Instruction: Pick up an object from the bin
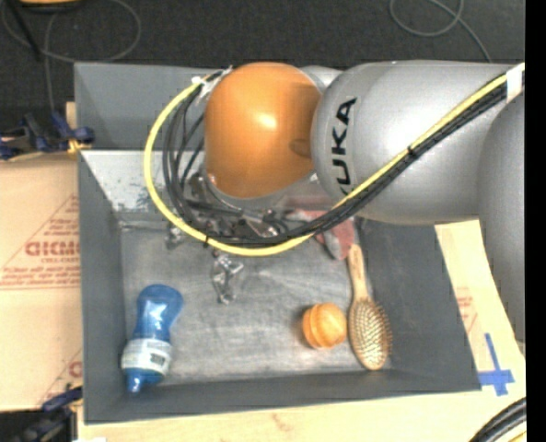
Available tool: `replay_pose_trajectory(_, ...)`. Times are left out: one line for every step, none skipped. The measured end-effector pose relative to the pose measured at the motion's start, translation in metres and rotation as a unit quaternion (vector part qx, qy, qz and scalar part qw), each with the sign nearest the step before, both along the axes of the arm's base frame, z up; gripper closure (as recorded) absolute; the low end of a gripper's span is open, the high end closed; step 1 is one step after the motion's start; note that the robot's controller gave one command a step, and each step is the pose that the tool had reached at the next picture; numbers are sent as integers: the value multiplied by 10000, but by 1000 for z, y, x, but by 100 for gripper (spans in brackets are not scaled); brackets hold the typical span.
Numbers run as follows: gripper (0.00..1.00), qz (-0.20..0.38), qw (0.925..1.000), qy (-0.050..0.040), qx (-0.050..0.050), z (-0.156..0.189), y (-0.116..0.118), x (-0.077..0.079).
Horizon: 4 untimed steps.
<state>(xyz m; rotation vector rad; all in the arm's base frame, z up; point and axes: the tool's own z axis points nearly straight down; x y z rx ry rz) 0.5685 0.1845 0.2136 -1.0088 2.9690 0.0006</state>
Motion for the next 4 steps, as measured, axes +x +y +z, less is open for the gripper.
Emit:
replay_pose_trajectory(0, 0, 10000, 11, 3, -1, 0, -1)
replay_pose_trajectory(0, 306, 9995, -20, 14, -51, 7, -9)
replay_pose_trajectory(0, 1098, 9940, 2, -12, -97, 19, 1)
replay_pose_trajectory(100, 3200, 9474, -77, -17, -116, 40, -22)
